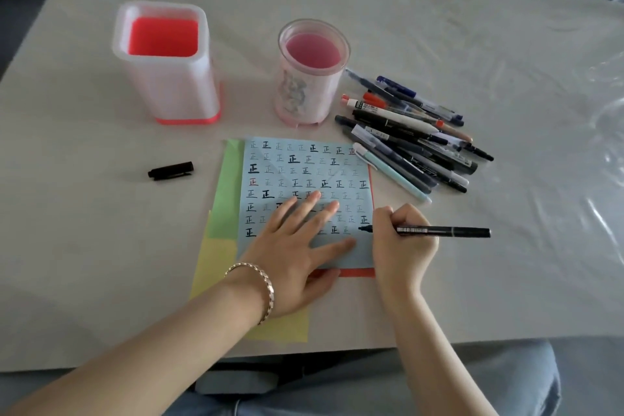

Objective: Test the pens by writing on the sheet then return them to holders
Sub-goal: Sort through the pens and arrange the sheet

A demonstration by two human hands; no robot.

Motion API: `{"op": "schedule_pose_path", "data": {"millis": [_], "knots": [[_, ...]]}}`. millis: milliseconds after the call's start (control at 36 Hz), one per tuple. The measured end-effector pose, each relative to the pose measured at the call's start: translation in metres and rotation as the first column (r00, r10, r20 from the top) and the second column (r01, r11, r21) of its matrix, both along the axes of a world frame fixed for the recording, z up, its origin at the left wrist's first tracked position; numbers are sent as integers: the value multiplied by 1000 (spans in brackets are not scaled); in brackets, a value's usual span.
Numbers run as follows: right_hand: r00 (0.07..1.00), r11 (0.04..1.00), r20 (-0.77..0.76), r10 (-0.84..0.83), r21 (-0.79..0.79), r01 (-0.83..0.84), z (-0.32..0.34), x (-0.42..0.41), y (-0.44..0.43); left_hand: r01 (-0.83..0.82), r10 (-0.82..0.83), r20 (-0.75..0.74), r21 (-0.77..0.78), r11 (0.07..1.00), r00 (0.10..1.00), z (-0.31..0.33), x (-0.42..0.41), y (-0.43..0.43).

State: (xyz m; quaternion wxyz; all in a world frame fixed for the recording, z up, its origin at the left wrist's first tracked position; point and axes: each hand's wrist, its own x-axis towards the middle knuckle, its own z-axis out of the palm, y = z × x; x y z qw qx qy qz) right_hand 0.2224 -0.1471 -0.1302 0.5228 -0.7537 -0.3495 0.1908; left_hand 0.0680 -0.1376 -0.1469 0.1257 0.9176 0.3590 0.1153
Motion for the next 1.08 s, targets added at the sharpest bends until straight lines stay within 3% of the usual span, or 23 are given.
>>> {"op": "schedule_pose_path", "data": {"millis": [1083], "knots": [[997, 999, 66, 28, 22, -29, -7, 2, -1, -6, 6, 34, 2, 1000, 999, 0, 1, 1]]}}
